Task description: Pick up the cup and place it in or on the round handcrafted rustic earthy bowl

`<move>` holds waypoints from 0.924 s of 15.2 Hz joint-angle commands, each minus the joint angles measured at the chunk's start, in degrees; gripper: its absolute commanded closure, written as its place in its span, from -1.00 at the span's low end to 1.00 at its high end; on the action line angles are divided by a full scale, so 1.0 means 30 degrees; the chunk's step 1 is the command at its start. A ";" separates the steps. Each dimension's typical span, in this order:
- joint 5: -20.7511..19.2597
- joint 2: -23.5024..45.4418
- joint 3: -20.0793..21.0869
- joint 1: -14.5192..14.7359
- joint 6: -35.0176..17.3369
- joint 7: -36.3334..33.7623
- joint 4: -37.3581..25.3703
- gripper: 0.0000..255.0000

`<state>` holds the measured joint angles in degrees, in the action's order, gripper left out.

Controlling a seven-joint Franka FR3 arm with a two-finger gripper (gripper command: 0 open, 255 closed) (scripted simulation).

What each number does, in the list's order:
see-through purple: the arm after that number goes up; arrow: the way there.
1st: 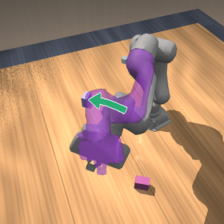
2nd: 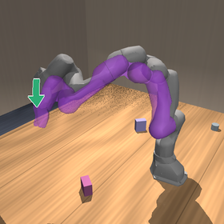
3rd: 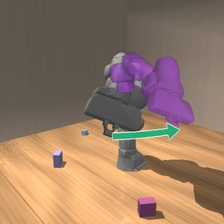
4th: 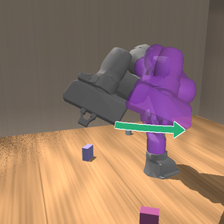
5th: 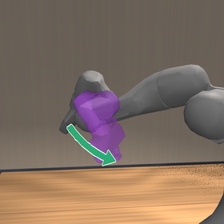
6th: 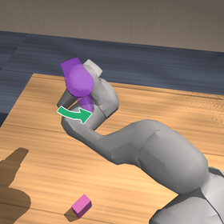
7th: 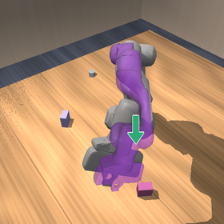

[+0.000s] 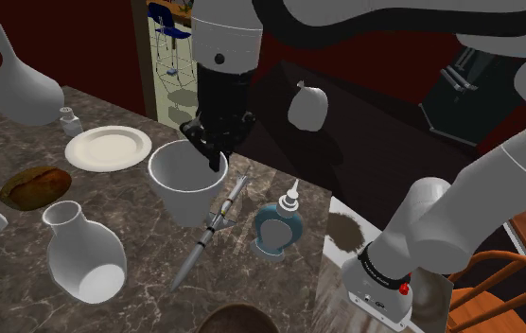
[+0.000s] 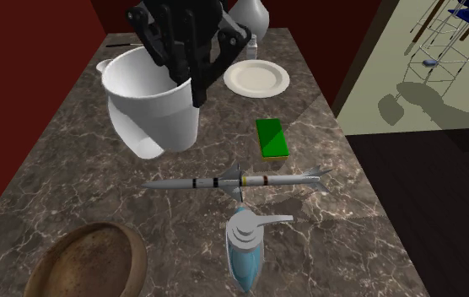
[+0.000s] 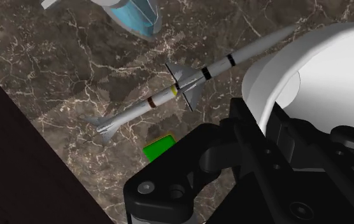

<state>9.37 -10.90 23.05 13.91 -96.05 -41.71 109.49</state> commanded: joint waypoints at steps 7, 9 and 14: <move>0.1820 -0.3509 0.1162 0.1382 0.0737 -0.2081 0.2195 1.00; 0.2279 -0.4263 0.1491 0.1767 0.0959 -0.2681 0.2560 1.00; 0.3416 -0.5874 0.2420 0.2740 0.1562 -0.4350 0.3091 1.00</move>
<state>18.97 -27.64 29.83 21.60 -91.85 -53.76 118.65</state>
